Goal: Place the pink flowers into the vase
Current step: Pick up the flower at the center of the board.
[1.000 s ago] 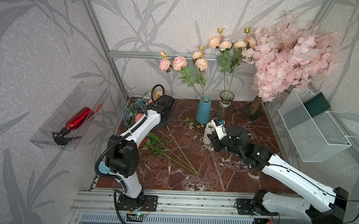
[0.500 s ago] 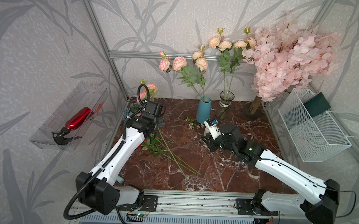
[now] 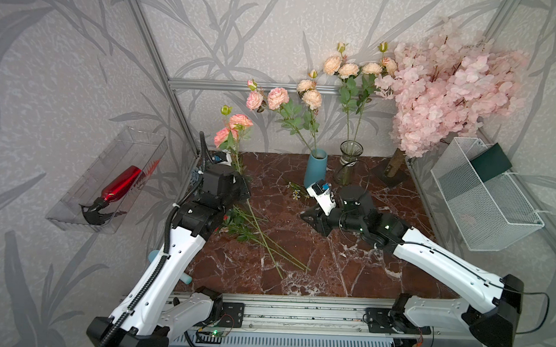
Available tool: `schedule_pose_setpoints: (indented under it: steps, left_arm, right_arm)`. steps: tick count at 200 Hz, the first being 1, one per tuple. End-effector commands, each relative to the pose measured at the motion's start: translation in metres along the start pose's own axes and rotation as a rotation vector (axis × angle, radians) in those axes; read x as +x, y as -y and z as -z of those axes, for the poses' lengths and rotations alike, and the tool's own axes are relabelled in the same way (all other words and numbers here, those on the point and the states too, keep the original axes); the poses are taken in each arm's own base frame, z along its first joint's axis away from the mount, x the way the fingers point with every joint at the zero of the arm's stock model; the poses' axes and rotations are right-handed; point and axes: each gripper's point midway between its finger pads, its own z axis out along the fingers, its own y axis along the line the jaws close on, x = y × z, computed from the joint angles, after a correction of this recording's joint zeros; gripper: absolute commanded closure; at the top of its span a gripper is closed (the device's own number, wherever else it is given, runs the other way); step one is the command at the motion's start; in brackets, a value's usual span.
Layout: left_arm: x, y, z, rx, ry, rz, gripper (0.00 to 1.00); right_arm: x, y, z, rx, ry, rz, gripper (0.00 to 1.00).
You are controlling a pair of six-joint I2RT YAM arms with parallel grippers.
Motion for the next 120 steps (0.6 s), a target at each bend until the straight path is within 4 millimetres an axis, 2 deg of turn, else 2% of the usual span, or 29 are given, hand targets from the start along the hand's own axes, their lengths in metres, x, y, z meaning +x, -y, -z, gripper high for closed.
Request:
schedule_pose_setpoints:
  steps: [1, 23, 45, 94, 120]
  left_arm:
    - [-0.015, 0.033, 0.017, 0.197, 0.062, -0.047, 1.00]
    - [-0.019, 0.052, 0.033, 0.320, 0.080, -0.067, 1.00]
    - [-0.022, 0.061, 0.047, 0.389, 0.103, -0.079, 1.00]
    - [-0.029, 0.077, 0.051, 0.548, 0.100, 0.030, 1.00]
    - [-0.036, 0.085, 0.052, 0.640, 0.095, 0.104, 1.00]
  right_arm:
    - [-0.018, -0.022, 0.010, -0.129, 0.033, 0.025, 0.69]
    - [-0.026, -0.028, 0.015, -0.216, 0.073, -0.028, 0.70]
    - [-0.033, -0.038, 0.015, -0.329, 0.106, -0.076, 0.70]
    - [-0.056, -0.061, 0.006, -0.541, 0.155, -0.139, 0.70]
    - [-0.065, -0.065, 0.002, -0.589, 0.171, -0.150, 0.72]
